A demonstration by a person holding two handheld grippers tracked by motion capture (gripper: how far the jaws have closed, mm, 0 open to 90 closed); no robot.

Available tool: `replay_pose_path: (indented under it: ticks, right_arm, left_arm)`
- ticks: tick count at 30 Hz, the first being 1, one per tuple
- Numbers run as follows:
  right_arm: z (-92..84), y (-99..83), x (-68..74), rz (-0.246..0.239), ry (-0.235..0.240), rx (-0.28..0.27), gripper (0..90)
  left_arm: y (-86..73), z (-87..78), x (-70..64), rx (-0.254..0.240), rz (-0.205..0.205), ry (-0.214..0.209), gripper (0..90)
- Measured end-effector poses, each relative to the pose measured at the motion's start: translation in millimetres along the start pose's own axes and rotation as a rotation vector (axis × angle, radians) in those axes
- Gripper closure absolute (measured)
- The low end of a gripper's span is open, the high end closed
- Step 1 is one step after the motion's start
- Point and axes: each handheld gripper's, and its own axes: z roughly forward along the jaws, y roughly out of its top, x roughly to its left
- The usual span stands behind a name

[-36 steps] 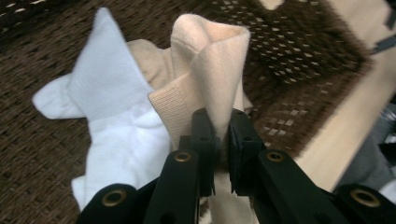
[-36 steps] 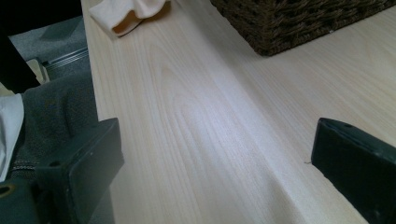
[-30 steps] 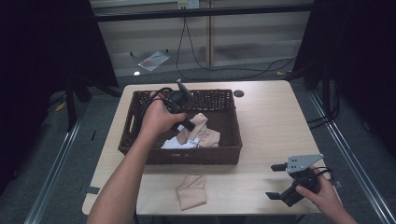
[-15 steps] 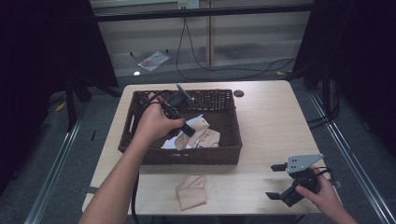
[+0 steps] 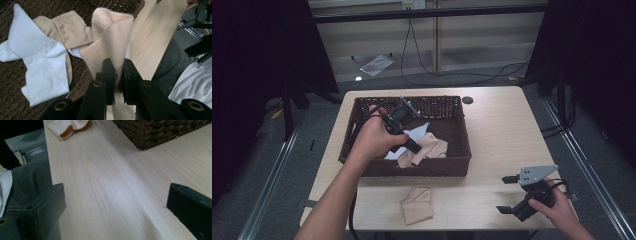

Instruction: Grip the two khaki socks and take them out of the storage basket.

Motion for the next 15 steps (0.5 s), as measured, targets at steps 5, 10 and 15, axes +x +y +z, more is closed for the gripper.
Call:
replay_pose_path:
  ticks: [5,10,15]
  right_arm:
    - [0.4,0.2,0.2,0.000,-0.004,0.002,2.0]
    - [1.5,-0.1,0.6,0.001,-0.004,0.005,2.1]
    - [2.3,-0.2,0.3,-0.001,0.001,0.006,2.0]
  left_arm:
    - [-4.5,1.1,-4.3,-0.004,0.020,-0.012,82.6]
    - [-9.5,5.2,-7.3,-0.003,0.037,-0.031,82.5]
    - [-13.3,8.2,-11.3,-0.004,0.046,-0.032,82.6]
